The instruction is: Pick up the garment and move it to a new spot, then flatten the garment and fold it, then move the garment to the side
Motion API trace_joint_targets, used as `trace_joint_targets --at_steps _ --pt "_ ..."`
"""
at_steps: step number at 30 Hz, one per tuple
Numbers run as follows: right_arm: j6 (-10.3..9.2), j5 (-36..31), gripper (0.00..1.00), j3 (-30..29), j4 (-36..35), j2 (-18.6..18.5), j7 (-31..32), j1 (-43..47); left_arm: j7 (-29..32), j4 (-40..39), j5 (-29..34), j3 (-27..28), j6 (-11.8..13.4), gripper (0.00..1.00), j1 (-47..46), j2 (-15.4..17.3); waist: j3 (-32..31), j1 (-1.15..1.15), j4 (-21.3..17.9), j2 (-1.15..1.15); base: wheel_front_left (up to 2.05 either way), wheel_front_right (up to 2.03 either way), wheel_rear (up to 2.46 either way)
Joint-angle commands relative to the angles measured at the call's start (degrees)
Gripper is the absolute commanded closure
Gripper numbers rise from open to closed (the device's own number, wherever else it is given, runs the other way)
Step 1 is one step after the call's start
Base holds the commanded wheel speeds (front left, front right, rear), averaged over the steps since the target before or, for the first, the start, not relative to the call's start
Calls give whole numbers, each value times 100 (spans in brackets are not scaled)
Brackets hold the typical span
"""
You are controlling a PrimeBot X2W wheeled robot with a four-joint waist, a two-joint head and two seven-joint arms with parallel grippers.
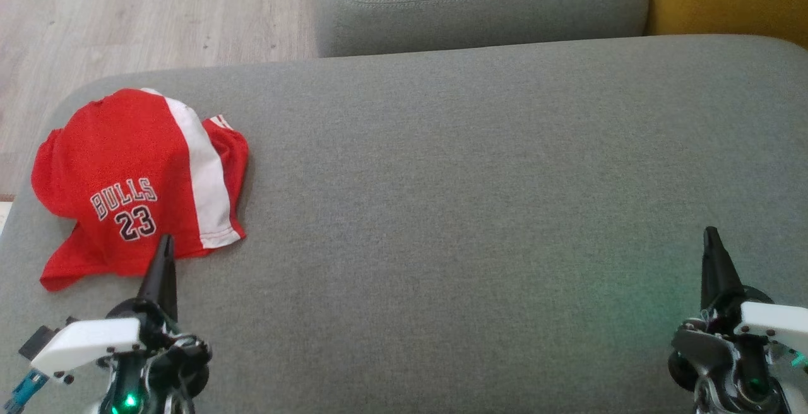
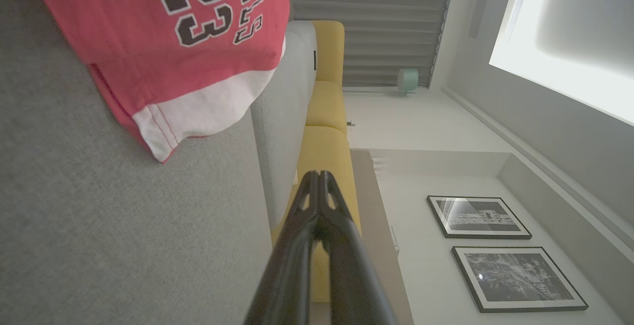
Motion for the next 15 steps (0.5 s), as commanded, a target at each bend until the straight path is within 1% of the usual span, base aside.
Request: trace_joint_targets --at_steps 1,7,8,11,15 --pt "-5 41 100 119 -218 -32 33 -308 43 -169 66 200 -42 100 -307 47 0 0 0 0 0 0 0" --pt "-5 41 100 119 -218 -32 33 -308 43 -169 66 200 -42 100 -307 47 0 0 0 0 0 0 0" --pt "-1 -2 0 0 4 0 -1 0 -1 4 0 -1 1 0 0 -1 0 0 0 0 0 0 0" --pt "0 -6 0 12 242 11 -6 105 -13 237 -2 -15 5 0 133 -31 1 0 0 0 0 0 0" --pt "0 -68 0 56 200 10 -73 96 -80 186 21 -34 4 0 144 -28 -3 0 -1 0 0 0 0"
